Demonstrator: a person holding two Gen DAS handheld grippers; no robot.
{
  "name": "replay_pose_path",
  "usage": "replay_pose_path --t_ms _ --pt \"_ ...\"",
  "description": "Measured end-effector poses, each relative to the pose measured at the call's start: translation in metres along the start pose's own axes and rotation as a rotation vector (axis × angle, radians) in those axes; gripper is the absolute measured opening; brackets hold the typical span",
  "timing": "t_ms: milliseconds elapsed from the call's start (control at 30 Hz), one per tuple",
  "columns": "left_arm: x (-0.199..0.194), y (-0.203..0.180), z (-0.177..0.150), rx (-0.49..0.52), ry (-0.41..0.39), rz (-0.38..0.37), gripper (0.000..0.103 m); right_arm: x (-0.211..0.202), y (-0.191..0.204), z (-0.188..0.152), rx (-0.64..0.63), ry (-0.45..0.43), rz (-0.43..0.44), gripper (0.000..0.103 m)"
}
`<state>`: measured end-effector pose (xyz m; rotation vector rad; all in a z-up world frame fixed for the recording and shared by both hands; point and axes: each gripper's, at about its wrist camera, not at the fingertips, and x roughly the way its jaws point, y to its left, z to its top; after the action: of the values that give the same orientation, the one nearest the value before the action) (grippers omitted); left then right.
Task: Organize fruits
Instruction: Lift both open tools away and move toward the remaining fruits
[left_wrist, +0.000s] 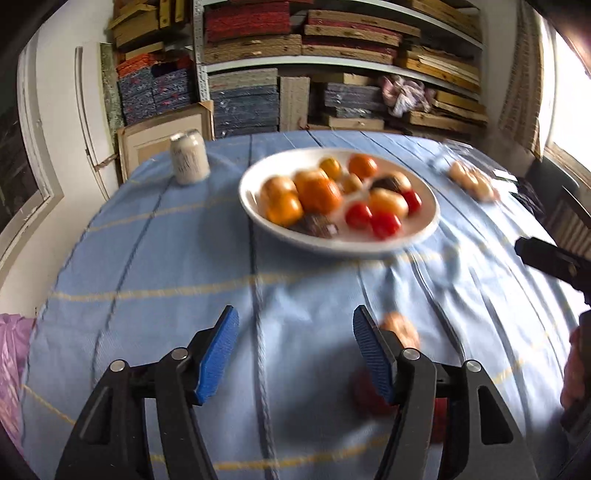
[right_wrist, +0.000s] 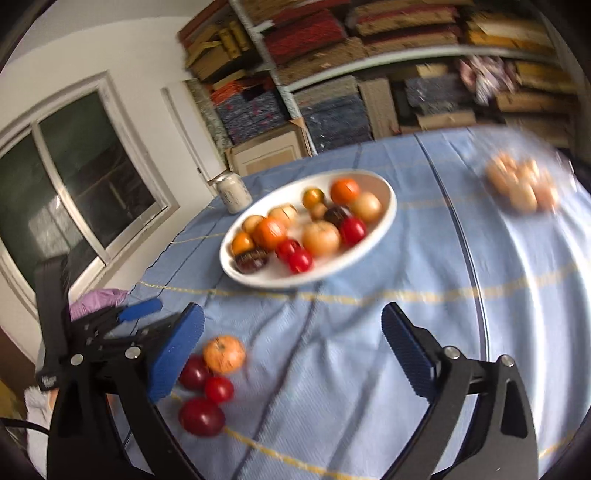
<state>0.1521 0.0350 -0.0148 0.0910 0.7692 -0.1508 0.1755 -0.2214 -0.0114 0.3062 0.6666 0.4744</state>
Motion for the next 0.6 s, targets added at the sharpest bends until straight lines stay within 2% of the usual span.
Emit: replay_pose_path --t_ms 233,300,400,600 --pt "-0.003 -0.009 -0.019 0.014 -0.018 -0.047 0.07 -0.002 -0.026 -0.006 0.095 -0.012 -0.007 0.095" --pt "-0.002 -0.01 -0.02 0.007 -0.018 -0.066 0.071 -0.001 -0.029 -0.006 0.102 -0.005 -0.008 0.095" --pt "-0.003 -0.012 -0.023 0.02 -0.034 -0.041 0.079 0.003 -0.028 -0.005 0.107 0.009 0.002 0.095" --pt "-0.007 -0.021 -0.028 0.056 -0.028 -0.078 0.084 0.007 -0.022 -0.005 0.088 0.028 0.009 0.095"
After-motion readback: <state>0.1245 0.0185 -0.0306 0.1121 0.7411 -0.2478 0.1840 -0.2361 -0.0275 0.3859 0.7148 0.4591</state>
